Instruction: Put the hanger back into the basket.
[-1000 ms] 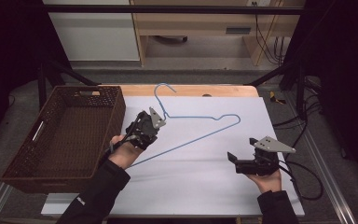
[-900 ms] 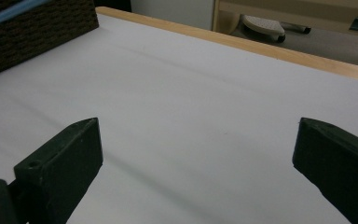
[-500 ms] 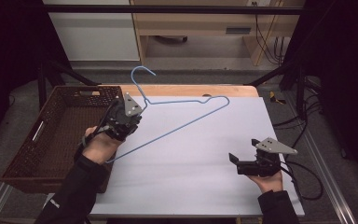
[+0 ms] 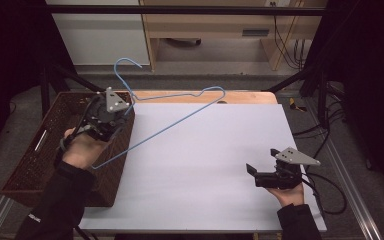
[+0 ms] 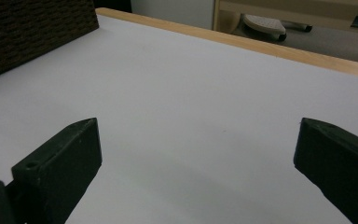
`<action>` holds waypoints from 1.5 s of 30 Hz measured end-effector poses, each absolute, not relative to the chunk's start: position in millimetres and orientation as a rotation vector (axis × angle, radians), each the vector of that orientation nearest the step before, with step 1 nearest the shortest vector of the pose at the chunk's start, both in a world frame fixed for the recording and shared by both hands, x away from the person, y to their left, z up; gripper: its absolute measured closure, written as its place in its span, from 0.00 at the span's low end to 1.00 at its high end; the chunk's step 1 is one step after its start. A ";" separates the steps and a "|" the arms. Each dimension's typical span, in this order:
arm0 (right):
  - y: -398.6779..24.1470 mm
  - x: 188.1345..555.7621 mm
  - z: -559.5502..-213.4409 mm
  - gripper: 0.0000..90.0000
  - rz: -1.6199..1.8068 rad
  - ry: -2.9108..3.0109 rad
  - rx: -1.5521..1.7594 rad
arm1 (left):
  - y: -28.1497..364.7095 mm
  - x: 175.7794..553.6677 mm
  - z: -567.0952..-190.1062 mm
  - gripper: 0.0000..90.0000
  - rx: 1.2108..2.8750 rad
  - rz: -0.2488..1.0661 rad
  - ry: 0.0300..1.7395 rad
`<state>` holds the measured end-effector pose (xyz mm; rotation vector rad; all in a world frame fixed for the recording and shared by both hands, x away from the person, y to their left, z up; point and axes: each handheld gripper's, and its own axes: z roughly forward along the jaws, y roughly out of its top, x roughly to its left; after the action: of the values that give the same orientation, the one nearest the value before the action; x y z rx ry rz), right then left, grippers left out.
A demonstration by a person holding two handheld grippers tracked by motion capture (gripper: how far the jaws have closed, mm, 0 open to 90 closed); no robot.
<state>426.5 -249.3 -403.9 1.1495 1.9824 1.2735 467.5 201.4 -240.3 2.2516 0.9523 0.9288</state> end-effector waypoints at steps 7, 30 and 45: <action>-249.1 426.8 -404.4 0.01 1.268 1.986 1.148 | 232.8 469.0 -234.4 0.96 2.214 0.950 1.027; -248.2 427.4 -405.4 0.01 1.257 1.992 1.148 | 317.7 483.1 -244.0 0.96 2.184 1.027 1.284; -247.3 427.7 -406.1 0.01 1.251 2.000 1.150 | 363.0 500.6 -275.6 0.96 2.188 0.976 1.417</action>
<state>427.7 -247.3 -406.1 1.1502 1.9997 1.2515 500.6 363.0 -275.6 2.1883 1.4172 0.9763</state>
